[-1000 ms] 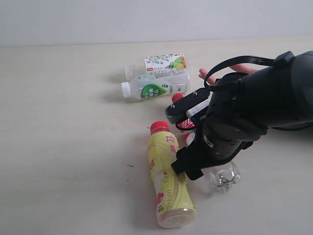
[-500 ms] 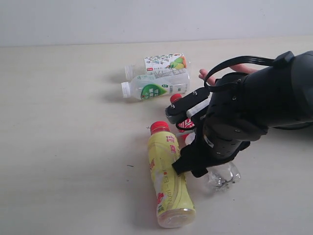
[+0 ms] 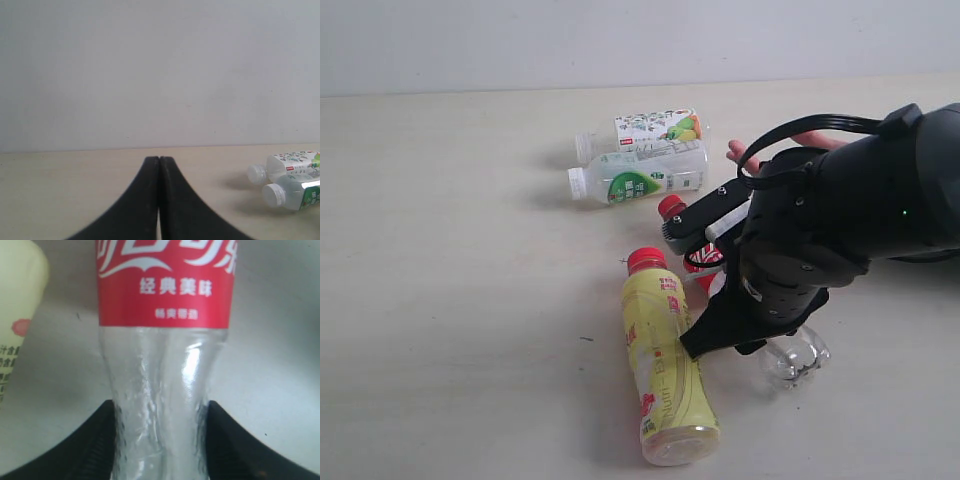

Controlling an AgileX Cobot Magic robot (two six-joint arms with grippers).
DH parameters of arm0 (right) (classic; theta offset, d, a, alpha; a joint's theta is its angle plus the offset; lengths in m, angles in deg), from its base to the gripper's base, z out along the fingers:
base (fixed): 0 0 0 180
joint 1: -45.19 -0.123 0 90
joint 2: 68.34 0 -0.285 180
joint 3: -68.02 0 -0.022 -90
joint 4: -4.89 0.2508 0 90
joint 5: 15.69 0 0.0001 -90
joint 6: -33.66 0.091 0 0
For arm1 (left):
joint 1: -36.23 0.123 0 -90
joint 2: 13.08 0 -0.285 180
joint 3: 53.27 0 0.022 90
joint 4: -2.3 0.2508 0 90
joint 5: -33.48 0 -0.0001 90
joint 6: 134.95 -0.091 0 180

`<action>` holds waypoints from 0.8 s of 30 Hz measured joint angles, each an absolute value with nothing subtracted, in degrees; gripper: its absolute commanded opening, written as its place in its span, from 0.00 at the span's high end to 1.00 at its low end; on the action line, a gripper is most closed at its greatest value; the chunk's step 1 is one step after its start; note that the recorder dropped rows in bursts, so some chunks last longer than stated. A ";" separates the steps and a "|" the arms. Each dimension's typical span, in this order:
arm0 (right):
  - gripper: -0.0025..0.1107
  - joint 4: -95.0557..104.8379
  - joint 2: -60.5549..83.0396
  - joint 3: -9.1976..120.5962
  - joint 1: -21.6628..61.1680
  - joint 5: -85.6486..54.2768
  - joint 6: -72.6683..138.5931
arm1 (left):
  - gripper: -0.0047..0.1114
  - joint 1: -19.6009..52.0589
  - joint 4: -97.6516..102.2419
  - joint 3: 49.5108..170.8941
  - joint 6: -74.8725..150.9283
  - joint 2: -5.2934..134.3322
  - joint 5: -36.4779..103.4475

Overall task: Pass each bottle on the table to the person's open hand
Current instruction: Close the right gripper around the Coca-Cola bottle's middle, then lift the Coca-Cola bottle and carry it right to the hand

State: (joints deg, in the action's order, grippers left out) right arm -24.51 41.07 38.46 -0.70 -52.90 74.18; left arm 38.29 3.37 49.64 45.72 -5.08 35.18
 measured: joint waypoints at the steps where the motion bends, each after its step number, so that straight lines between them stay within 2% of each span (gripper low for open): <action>1: 0.98 -24.51 41.07 38.46 -0.70 -52.90 74.18 | 0.96 38.29 3.37 49.64 45.72 -5.08 35.18; 11: 0.98 -23.35 38.42 38.46 -0.70 -55.55 74.21 | 0.96 38.29 3.37 49.64 45.72 -5.08 35.18; 24: 0.98 -21.12 21.46 38.46 -0.70 -61.78 71.67 | 0.96 38.29 3.37 49.64 45.72 -5.08 35.18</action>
